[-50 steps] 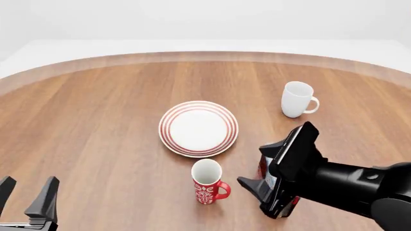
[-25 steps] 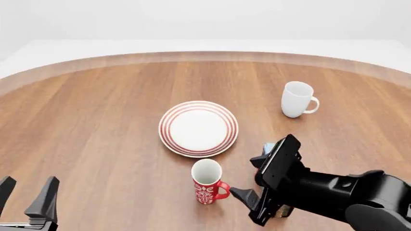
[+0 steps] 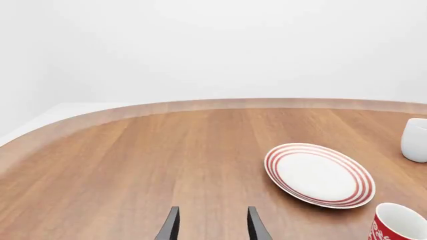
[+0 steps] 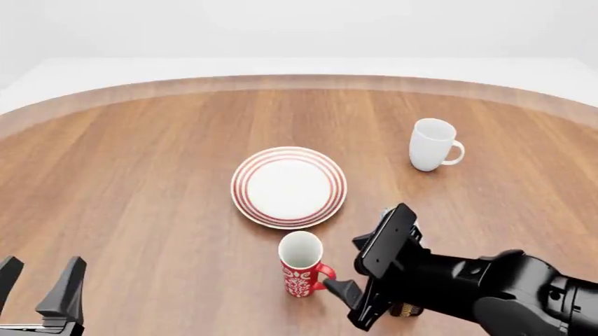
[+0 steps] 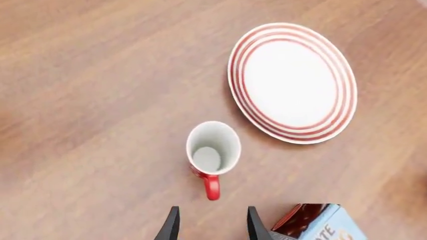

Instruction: Pick up the red mug and put it on the plate

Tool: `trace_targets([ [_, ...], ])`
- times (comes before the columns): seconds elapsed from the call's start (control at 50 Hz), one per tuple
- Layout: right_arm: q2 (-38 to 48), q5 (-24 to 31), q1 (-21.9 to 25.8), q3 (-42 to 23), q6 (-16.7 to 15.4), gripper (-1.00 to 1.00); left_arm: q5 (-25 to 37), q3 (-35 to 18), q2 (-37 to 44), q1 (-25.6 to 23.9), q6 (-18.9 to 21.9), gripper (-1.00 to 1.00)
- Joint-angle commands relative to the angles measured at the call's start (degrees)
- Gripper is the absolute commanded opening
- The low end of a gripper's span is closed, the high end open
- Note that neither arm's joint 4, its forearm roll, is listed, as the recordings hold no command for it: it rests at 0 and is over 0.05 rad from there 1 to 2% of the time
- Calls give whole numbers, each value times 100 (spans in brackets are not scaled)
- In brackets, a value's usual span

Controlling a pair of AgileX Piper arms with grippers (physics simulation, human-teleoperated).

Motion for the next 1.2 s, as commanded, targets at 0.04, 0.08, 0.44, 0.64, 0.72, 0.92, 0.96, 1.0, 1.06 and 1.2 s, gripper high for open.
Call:
trace_targets([
  [0.04,304,-210,78,4,76,100,0,0,0,0,0,100],
  [0.08,337,-237,88,8,87,100,0,0,0,0,0,100],
  [0.44,501,-660,105,320,211,100,0,0,0,0,0,100],
  [0.64,702,-817,91,335,235,100,0,0,0,0,0,100],
  [0.72,802,-921,63,355,232,100,0,0,0,0,0,100],
  [0.92,1026,-1078,21,327,248,100,0,0,0,0,0,100],
  [0.96,1052,-1111,26,342,265,100,0,0,0,0,0,100],
  [1.0,1088,-1150,27,362,274,100,0,0,0,0,0,100],
  [1.06,1138,-1179,34,341,281,100,0,0,0,0,0,100],
  [1.2,1297,-1289,59,306,324,100,0,0,0,0,0,100],
])
